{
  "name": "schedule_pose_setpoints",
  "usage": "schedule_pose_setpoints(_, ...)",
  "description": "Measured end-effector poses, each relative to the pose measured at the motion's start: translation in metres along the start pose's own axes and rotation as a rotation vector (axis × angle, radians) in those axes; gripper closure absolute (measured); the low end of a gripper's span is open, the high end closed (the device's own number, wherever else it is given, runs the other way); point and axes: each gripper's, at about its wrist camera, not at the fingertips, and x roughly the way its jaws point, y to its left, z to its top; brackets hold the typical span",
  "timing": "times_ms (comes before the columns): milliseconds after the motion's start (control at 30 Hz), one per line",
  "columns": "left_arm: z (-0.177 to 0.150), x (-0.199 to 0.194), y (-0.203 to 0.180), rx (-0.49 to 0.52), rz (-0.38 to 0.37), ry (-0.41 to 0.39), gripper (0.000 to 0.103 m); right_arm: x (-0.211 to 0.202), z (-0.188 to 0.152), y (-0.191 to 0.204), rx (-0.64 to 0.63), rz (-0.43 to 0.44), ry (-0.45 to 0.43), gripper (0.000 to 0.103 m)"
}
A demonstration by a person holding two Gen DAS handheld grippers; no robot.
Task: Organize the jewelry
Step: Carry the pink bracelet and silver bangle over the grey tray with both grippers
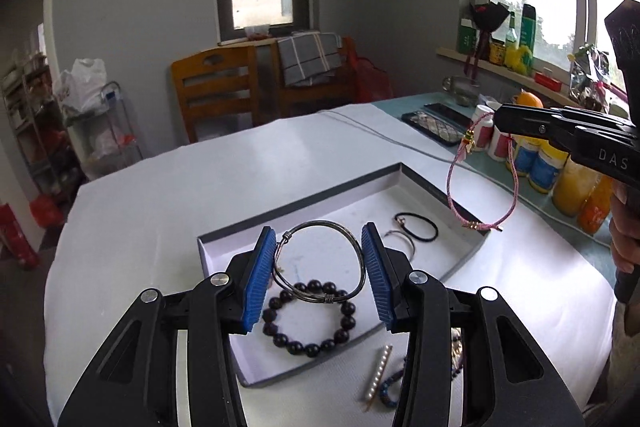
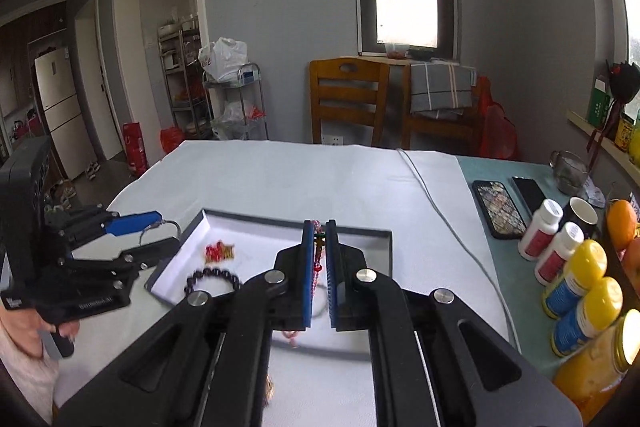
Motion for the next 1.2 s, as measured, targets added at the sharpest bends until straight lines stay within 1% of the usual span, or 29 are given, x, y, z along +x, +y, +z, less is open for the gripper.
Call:
schedule_pose_setpoints(100,0.007,0.02,0.005,-0.014,0.014,0.013,0.056,0.025,0.009,0.004,0.032,-0.011,0.005,0.098)
schedule_pose_setpoints(233,0.015,0.056,0.012,-0.03,0.022,0.058,0.056,0.06,0.016,0.003,0.069,-0.045,0.018,0.098)
schedule_pose_setpoints(333,0.017,0.077,0.016,-0.054,0.025,0.087,0.056,0.083,0.013,-0.003,0.094,-0.075,0.029,0.098)
schedule_pose_setpoints(533,0.009,0.105,0.014,-0.049,0.039,0.138,0.056,0.115,-0.006,-0.017,0.111,-0.122,0.059,0.098)
schedule_pose_setpoints(633,0.002,0.115,0.006,-0.023,0.04,0.165,0.056,0.125,-0.014,-0.026,0.15,-0.128,0.072,0.098)
schedule_pose_setpoints(700,-0.002,0.121,0.001,0.002,0.054,0.179,0.056,0.129,-0.017,-0.029,0.167,-0.136,0.073,0.098)
schedule_pose_setpoints(800,-0.005,0.126,0.0,0.012,0.059,0.191,0.056,0.134,-0.019,-0.031,0.182,-0.133,0.083,0.098)
schedule_pose_setpoints(900,-0.005,0.125,0.001,0.006,0.064,0.186,0.056,0.141,-0.024,-0.029,0.175,-0.139,0.121,0.098)
schedule_pose_setpoints(1067,-0.005,0.13,0.0,0.021,0.098,0.211,0.056,0.153,-0.031,-0.026,0.166,-0.128,0.188,0.098)
schedule_pose_setpoints(1200,-0.005,0.14,-0.002,0.033,0.112,0.268,0.056,0.156,-0.033,-0.022,0.154,-0.135,0.206,0.098)
